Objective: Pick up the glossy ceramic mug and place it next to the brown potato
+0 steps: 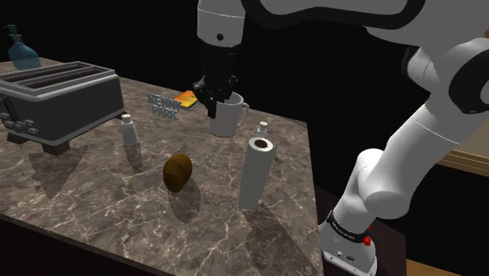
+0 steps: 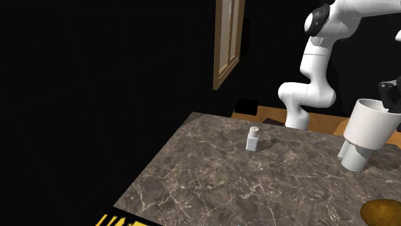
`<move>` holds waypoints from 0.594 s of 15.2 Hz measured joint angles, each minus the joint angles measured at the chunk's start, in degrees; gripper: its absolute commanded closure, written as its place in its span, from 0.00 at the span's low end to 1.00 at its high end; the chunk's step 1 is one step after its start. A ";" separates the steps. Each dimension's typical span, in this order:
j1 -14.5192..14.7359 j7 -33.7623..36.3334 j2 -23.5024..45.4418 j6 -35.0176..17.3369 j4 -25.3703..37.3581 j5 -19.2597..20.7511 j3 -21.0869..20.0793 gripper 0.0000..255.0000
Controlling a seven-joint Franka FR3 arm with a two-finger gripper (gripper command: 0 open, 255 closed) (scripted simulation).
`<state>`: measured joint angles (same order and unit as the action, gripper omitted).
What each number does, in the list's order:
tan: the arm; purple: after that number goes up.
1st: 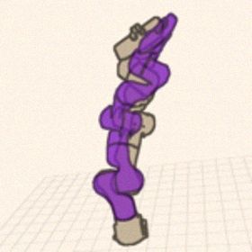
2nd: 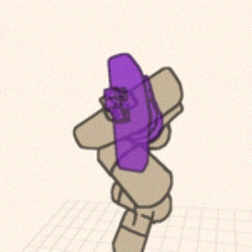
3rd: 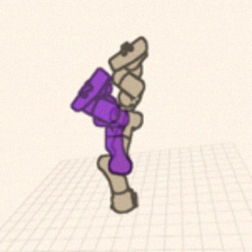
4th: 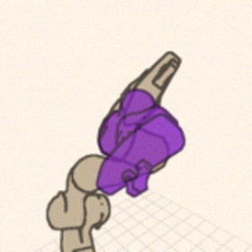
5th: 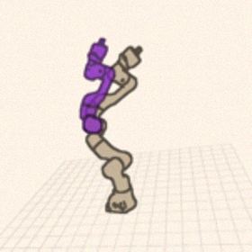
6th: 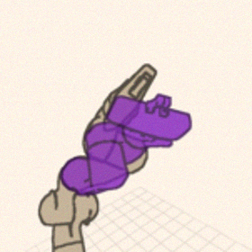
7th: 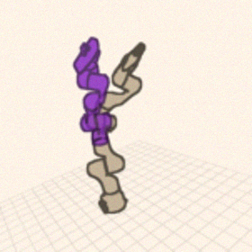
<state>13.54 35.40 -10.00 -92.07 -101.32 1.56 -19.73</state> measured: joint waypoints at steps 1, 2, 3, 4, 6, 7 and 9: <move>0.47 1.42 1.17 0.40 1.42 0.26 -0.89 1.00; 0.96 2.84 2.47 0.83 3.00 0.60 -1.77 1.00; 1.57 4.47 3.76 1.12 4.38 0.96 -2.75 1.00; 2.27 6.27 5.31 1.43 6.01 1.46 -3.82 1.00; 3.42 9.01 7.48 1.69 8.05 2.26 -5.34 1.00; 4.04 10.39 8.72 1.70 9.07 2.78 -6.07 1.00; 5.83 13.81 11.87 3.32 13.17 4.16 -7.90 1.00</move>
<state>19.37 49.21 1.87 -88.76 -88.15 5.72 -27.62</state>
